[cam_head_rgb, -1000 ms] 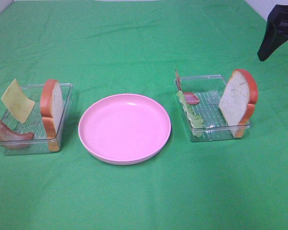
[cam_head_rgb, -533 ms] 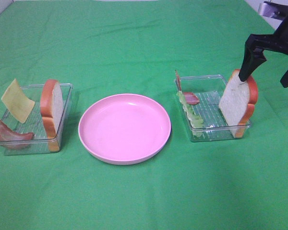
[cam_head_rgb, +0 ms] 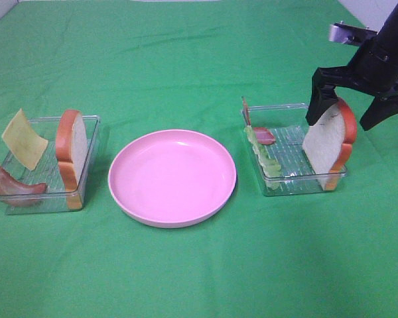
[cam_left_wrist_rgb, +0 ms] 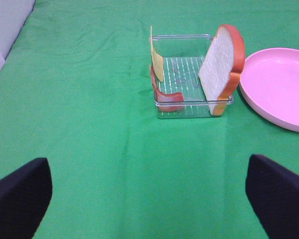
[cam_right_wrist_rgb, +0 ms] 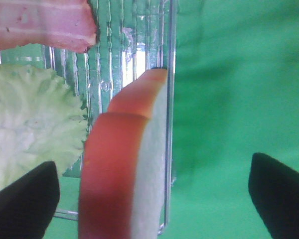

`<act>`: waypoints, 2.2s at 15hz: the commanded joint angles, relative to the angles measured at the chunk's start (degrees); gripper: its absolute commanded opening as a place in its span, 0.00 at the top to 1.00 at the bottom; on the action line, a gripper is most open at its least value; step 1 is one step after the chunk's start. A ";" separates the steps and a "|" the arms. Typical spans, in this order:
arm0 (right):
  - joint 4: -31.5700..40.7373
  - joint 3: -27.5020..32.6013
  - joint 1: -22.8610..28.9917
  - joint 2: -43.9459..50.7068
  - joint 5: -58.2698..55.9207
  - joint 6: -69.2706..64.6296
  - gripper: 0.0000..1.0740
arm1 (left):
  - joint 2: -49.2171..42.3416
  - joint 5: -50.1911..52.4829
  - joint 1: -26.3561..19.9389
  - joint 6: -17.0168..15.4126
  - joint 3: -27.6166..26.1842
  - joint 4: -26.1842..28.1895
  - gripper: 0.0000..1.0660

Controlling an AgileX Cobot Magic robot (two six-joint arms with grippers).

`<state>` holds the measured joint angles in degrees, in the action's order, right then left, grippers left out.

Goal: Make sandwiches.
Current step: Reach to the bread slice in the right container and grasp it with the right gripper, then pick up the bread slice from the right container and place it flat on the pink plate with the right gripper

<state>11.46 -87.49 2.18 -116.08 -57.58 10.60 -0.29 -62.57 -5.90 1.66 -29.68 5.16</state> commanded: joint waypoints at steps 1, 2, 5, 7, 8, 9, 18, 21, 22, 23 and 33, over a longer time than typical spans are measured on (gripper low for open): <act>-0.63 -0.17 0.00 -0.06 0.17 0.80 0.12 | -0.92 0.80 -0.17 0.29 0.17 0.00 0.04; -0.63 -0.17 0.00 -0.06 -0.34 0.80 0.35 | -0.92 0.80 -0.17 0.29 0.17 0.00 0.04; -1.49 -0.17 0.00 0.00 -0.46 -0.74 0.81 | -0.92 0.80 -0.17 0.29 0.17 -0.06 0.04; -1.38 -0.17 0.00 0.00 -0.52 -0.74 0.81 | -0.92 0.80 -0.17 0.29 0.17 -0.06 0.04; -1.32 -0.17 0.00 0.00 -0.52 -0.74 0.81 | -0.92 0.80 -0.17 0.29 0.17 -0.06 0.04; -1.26 -0.17 0.00 0.00 -0.57 -0.74 0.81 | -0.92 0.80 -0.17 0.29 0.17 -0.06 0.04; -0.34 -0.17 0.06 11.34 -4.98 -8.02 1.00 | -0.92 0.80 -0.17 0.40 0.17 -0.06 0.04; 8.08 -0.17 0.11 17.19 -4.87 -7.73 1.00 | -0.92 0.80 -0.17 0.40 0.17 -0.06 0.04; 12.32 -0.17 1.60 17.93 -3.78 -6.70 1.00 | -0.92 0.80 -0.17 0.40 0.17 -0.06 0.04; 14.61 -0.17 4.07 17.88 -2.06 -5.96 1.00 | -0.92 0.80 -0.17 0.40 0.17 -0.06 0.04; 25.67 -0.17 22.52 -0.52 12.78 -5.61 1.00 | -0.92 0.80 -0.17 0.40 0.17 -0.06 0.04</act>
<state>35.98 -87.49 24.47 -116.37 -45.49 4.01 -0.34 -62.57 -5.90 1.89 -29.68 5.16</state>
